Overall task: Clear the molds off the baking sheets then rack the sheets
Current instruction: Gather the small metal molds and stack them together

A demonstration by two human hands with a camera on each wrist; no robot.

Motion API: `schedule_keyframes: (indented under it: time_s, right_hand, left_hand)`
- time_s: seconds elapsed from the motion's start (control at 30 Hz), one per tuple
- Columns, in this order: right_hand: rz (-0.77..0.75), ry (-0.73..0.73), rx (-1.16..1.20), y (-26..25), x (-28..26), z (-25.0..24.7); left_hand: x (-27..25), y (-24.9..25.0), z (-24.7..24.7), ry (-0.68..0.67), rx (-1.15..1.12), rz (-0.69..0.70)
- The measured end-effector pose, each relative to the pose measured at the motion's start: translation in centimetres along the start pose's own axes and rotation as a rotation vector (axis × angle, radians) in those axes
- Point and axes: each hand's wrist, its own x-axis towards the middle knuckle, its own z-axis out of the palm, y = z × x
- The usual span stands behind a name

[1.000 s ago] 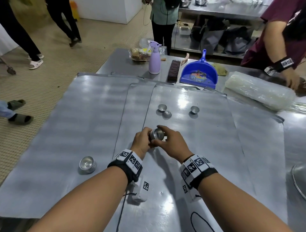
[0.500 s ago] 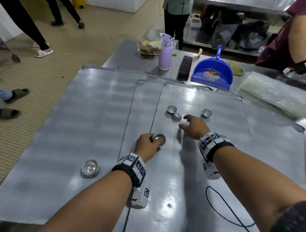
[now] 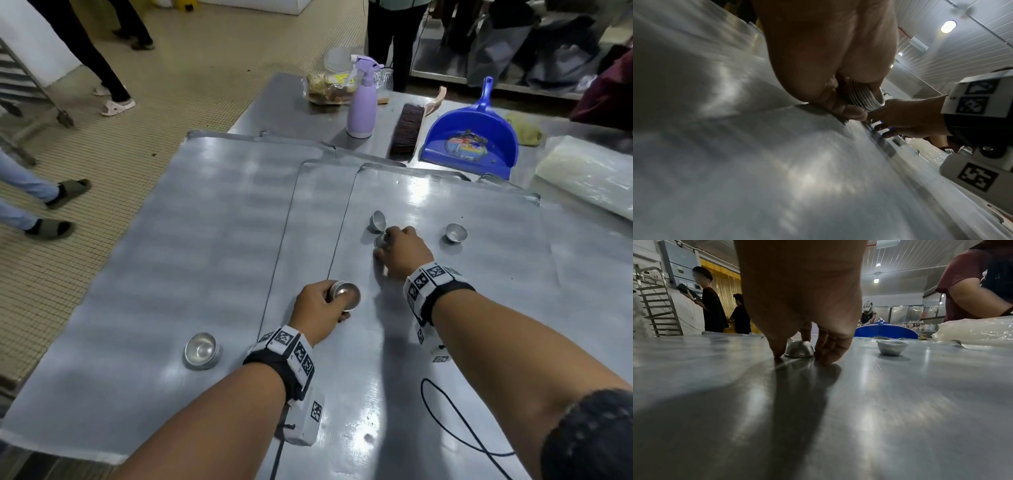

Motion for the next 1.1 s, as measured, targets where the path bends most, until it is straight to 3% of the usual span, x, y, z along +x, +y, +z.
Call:
schedule_keyframes:
  time_s: [0.37, 0.6, 1.1]
  right_hand:
    - [-0.041, 0.109, 0.144, 2.1, -5.1, 1.1]
    - [-0.056, 0.223, 0.364, 3.3, -9.7, 1.6]
    - [-0.059, 0.154, 0.289, 5.6, -14.5, 2.2]
  left_hand:
    - [0.4, -0.4, 0.1, 0.027, 0.017, -0.006]
    - [0.2, 0.0, 0.3, 0.038, 0.029, 0.021]
    - [-0.5, 0.8, 1.0, 0.074, -0.017, 0.008]
